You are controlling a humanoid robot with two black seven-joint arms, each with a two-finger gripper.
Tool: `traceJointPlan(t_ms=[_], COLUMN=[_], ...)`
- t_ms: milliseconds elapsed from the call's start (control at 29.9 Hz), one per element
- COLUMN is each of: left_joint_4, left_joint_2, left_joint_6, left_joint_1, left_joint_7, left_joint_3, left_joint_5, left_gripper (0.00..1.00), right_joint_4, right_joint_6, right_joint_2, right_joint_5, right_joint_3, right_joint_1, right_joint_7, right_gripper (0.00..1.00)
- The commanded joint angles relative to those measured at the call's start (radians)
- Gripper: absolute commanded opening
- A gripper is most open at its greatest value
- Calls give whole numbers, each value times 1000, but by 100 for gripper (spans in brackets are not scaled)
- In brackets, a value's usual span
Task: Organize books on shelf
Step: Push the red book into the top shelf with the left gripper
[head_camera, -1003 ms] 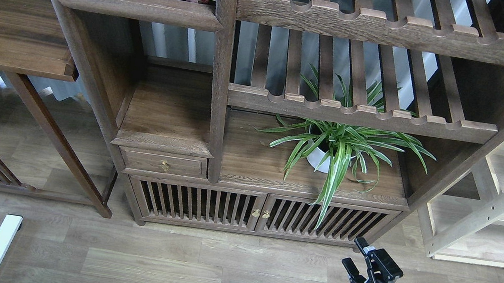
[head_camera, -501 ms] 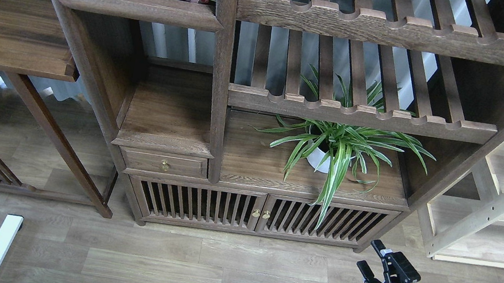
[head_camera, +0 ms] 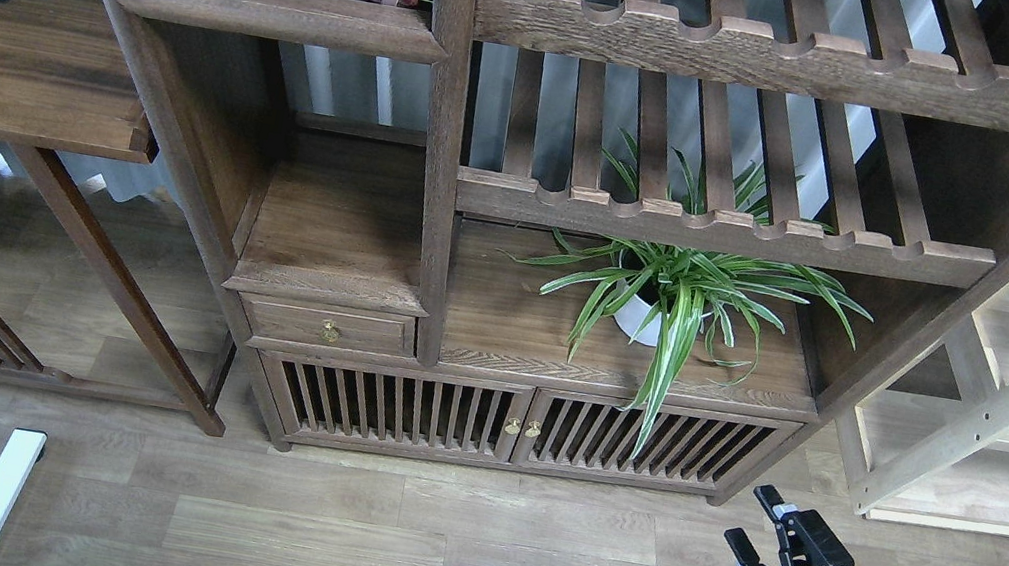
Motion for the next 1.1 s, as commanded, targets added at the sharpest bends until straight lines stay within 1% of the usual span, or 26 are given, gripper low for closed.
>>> traceJointPlan(t_ms=[0, 134, 301, 435, 568, 635, 769, 869, 936, 1070], left_joint_4=[-24, -43, -61, -66, -57, -43, 17, 40, 45, 34], left_joint_2=[21, 42, 121, 122, 87, 47, -29, -66, -74, -71], left_joint_6=[-6, -10, -10, -13, -16, -22, -43, -46, -46, -46], left_joint_1=[4, 4, 8, 16, 34, 39, 44, 42, 41, 44], left_joint_7=[0, 0, 0, 0, 0, 0, 0, 0, 0, 0], left_joint_3=[-16, -51, -50, -50, -47, -48, -56, -59, -59, -54], left_joint_5=[-2, 2, 0, 0, 5, 28, 64, 66, 69, 69], left_gripper=[5, 4, 4, 5, 5, 5, 5, 5, 7, 20], right_joint_4=[0, 0, 1, 3, 9, 9, 11, 15, 14, 15], right_joint_6=[0, 0, 0, 0, 0, 0, 0, 0, 0, 0], right_joint_2=[-6, -7, -6, -4, -4, -6, -10, -23, -26, -29], right_joint_5=[10, 15, 15, 15, 20, 24, 43, 61, 64, 67], right_joint_3=[0, -5, -6, -6, -5, -2, 0, -2, -2, 0], right_joint_1=[2, 2, 5, 3, 2, 0, -14, -29, -32, -32], right_joint_7=[0, 0, 0, 0, 0, 0, 0, 0, 0, 0], right_gripper=[79, 79, 79, 79, 79, 79, 79, 79, 79, 80])
